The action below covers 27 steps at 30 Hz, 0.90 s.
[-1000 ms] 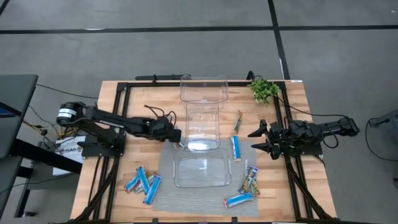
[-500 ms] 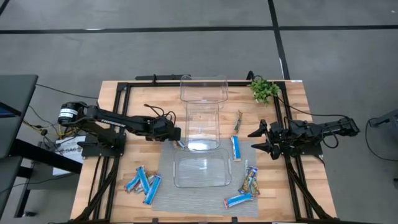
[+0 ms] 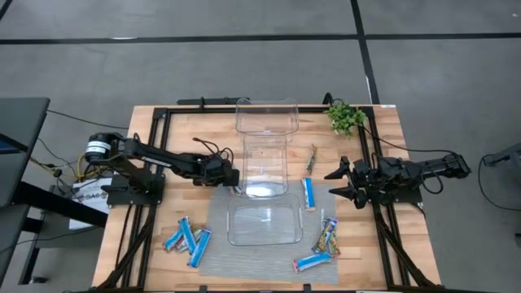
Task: Pick and place Granola Bars by type
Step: Put the yellow granola bar into the top transparent bin
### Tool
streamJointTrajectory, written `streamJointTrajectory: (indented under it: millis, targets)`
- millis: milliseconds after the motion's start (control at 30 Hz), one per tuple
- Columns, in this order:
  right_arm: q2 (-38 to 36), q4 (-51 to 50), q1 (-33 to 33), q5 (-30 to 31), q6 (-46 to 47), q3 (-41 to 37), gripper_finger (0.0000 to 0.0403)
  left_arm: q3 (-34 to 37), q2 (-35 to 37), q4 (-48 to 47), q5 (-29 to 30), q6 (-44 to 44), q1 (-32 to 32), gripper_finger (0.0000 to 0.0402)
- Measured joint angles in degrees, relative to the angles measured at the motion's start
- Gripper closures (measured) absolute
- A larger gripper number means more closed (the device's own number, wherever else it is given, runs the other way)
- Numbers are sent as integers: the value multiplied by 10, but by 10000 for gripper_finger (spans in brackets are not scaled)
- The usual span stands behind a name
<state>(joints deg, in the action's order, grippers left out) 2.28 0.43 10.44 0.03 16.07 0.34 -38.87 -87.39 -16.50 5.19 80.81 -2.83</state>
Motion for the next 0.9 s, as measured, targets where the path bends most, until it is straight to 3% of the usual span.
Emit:
streamJointTrajectory:
  millis: [233,633,900]
  targets:
    - [0,0,0,0,0,0,154,0,-5,13,3,-15,0,242]
    - [0,0,0,0,0,0,154,0,-6,30,5,-36,0,344]
    - [0,0,0,0,0,0,154,1,52,6,33,-37,0,345]
